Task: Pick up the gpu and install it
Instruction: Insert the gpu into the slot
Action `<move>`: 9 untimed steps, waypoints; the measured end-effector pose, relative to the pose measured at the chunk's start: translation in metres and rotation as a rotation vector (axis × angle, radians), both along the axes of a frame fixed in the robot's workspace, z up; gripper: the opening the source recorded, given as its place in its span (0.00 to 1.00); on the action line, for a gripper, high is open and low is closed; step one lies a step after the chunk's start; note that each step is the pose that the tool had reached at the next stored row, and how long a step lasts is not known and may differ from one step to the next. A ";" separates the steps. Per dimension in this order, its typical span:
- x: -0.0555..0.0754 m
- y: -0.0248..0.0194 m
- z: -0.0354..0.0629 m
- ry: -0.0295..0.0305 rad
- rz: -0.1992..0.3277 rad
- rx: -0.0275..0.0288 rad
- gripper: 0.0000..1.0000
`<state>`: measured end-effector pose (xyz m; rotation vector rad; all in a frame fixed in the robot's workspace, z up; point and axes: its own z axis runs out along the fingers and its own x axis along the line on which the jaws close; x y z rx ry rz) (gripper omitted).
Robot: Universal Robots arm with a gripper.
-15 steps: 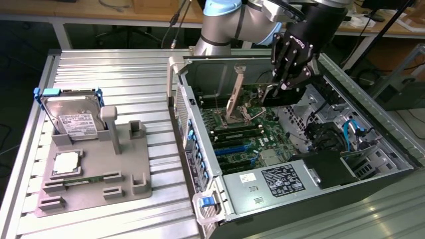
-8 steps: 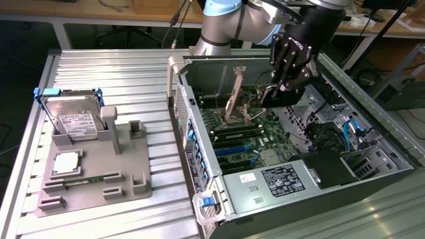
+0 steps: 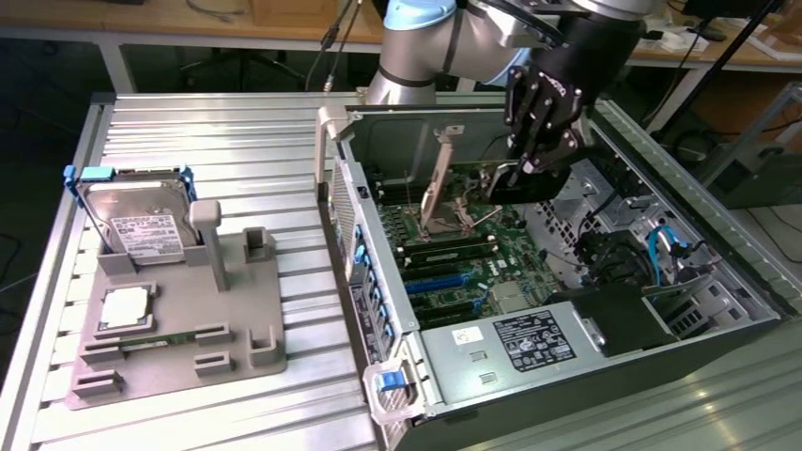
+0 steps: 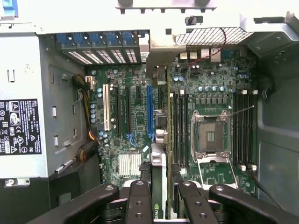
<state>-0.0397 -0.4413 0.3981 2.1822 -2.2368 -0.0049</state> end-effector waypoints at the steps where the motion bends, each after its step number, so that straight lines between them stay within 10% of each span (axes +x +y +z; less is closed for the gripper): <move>1: -0.001 0.0000 -0.0002 0.0000 0.000 0.0000 0.27; 9: -0.008 0.0000 -0.0014 -0.0002 0.000 0.0001 0.27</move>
